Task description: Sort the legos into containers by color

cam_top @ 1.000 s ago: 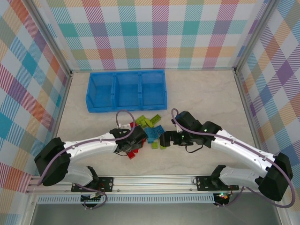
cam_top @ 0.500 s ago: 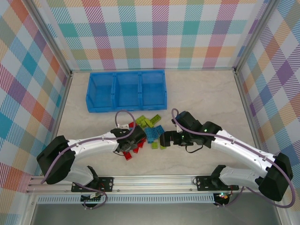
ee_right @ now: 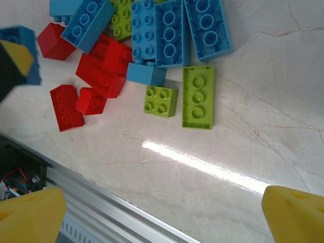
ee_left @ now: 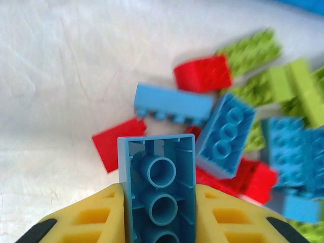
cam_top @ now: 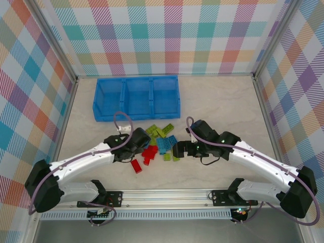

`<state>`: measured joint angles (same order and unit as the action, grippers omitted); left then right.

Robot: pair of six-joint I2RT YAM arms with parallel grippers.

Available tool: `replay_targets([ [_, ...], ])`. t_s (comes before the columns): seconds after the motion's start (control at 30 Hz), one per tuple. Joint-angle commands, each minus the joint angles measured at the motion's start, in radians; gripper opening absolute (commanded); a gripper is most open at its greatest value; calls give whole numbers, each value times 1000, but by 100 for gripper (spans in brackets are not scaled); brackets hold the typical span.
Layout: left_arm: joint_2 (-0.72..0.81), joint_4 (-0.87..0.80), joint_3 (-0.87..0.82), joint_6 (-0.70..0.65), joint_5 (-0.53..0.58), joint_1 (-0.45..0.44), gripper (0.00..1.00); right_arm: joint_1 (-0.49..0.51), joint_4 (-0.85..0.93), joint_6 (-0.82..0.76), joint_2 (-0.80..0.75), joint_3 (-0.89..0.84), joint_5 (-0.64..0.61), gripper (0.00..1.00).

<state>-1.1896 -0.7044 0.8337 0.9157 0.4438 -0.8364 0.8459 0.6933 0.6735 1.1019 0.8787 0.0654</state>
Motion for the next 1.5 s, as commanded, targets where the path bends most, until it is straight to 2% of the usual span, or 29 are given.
replay_targets([
  [0.0, 42, 14, 78, -134, 69, 100, 28, 2, -42, 7, -22, 25, -13, 100],
  [0.17, -52, 142, 213, -310, 49, 357, 28, 2, -59, -8, 1, 45, -21, 100],
  [0.3, -267, 193, 384, -359, -101, 550, 30, 2, -59, 0, 0, 48, -13, 100],
  [0.53, -640, 174, 691, -345, -225, 726, 31, 5, -24, 29, -52, 30, -32, 100],
  [0.67, -754, 164, 781, -329, -324, 789, 34, 5, 5, 32, -76, 34, -53, 100],
  [0.87, -696, 157, 778, -367, -284, 801, 64, 5, 19, 35, -84, 37, -93, 100],
  [0.97, -597, 156, 724, -374, -311, 800, 70, 5, 19, 29, -58, 43, -127, 100],
  [1.1, -374, 167, 565, -382, -364, 764, 70, 4, 9, 16, 12, 65, -204, 100],
  [1.23, -106, 197, 406, -500, -419, 639, 72, -2, -26, 0, 152, 124, -231, 100],
  [1.37, 70, 88, 366, -706, -494, 501, 75, -36, -97, 117, 295, 170, -298, 100],
  [1.4, 102, 54, 367, -759, -503, 471, 76, -45, -129, 152, 325, 173, -306, 100],
  [1.47, 168, -30, 357, -869, -531, 415, 86, -60, -173, 224, 411, 210, -330, 100],
])
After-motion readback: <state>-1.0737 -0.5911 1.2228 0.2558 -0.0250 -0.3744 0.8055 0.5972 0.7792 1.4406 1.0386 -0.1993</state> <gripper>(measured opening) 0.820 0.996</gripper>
